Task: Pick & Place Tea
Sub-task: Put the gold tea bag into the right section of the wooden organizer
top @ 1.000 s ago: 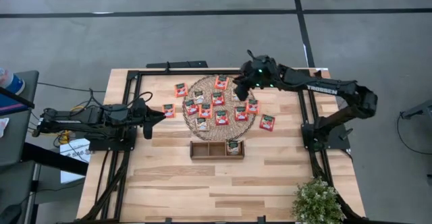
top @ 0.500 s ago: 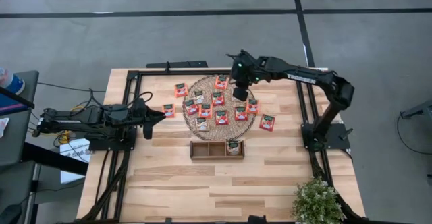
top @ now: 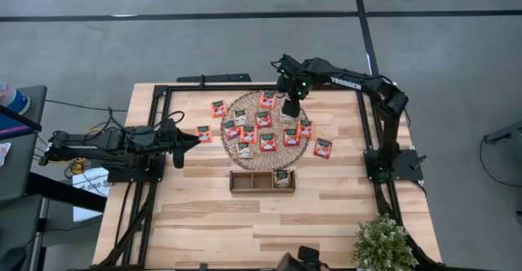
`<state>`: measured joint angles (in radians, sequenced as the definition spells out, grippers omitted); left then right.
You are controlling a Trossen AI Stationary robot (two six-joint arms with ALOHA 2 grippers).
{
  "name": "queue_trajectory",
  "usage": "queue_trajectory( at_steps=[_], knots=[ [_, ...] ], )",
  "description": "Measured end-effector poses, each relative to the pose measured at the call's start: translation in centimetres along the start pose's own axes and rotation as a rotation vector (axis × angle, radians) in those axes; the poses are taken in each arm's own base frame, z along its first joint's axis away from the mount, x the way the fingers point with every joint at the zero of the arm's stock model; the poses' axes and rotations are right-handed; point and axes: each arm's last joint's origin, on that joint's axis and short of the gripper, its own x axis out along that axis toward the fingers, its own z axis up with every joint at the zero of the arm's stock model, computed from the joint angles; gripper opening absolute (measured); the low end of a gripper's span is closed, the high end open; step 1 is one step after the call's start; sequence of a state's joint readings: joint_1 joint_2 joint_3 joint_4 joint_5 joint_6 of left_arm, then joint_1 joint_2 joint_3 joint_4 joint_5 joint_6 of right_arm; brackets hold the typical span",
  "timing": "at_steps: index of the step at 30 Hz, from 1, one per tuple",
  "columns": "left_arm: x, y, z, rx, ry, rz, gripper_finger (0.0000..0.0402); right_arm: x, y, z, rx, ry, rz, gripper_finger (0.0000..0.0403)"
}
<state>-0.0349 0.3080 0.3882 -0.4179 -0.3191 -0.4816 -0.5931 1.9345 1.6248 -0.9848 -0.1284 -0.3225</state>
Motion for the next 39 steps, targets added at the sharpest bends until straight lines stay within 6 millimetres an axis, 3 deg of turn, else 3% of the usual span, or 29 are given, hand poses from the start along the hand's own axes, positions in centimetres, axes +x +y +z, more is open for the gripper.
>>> queue_trajectory(
  at_steps=[13,27,39],
  knots=[
    [0.0,0.0,0.0,-0.002,0.000,0.000,0.0076,3.0,-2.3,1.6,0.018,0.105,0.057,0.0186],
    [0.0,0.0,0.0,-0.008,-0.001,-0.001,0.0076,6.8,-3.0,1.1,0.009,0.237,0.139,0.0185],
    [0.0,0.0,0.0,-0.033,-0.001,-0.001,0.0076,6.9,-4.6,0.8,0.045,0.204,0.122,0.0185]
  ],
)
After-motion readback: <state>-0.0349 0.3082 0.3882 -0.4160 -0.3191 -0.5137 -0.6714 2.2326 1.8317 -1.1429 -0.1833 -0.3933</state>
